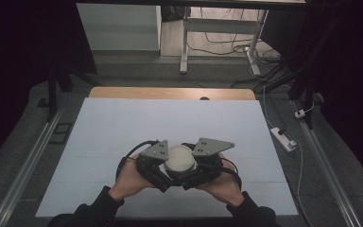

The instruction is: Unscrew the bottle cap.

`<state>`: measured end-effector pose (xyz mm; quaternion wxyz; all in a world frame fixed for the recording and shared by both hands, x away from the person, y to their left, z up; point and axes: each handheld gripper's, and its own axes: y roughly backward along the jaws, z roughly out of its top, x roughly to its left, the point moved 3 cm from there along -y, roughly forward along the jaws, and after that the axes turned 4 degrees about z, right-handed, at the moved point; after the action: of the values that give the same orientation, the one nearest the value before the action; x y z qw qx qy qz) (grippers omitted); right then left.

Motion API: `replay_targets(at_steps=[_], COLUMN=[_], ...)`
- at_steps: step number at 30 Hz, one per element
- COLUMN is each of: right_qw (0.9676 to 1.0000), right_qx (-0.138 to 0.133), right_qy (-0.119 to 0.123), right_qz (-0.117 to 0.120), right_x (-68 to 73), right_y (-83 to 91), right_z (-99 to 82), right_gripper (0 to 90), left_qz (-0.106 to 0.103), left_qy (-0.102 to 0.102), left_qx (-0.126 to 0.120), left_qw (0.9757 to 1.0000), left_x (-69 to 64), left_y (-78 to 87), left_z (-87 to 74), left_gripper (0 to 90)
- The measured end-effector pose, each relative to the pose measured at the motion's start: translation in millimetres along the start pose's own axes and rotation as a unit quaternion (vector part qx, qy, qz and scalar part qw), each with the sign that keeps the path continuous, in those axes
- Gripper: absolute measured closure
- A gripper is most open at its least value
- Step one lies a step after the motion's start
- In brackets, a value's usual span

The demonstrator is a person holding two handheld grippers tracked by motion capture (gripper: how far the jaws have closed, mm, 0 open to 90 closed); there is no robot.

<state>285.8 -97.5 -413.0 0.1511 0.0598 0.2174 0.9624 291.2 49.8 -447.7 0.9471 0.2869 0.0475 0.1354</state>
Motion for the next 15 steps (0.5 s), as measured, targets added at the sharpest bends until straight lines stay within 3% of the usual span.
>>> replay_targets(at_steps=[15], right_qw=[0.9997], right_qx=[-0.023], right_qy=[-0.002], right_qz=[-0.008], right_x=[-2.7], right_y=[12.5], right_z=[6.7], right_gripper=[6.7], left_qz=[0.001], left_qy=[-0.005], left_qx=[0.009], left_qw=[0.9999], left_x=[0.3], left_y=[-5.3], left_z=[-3.4], left_gripper=[7.3])
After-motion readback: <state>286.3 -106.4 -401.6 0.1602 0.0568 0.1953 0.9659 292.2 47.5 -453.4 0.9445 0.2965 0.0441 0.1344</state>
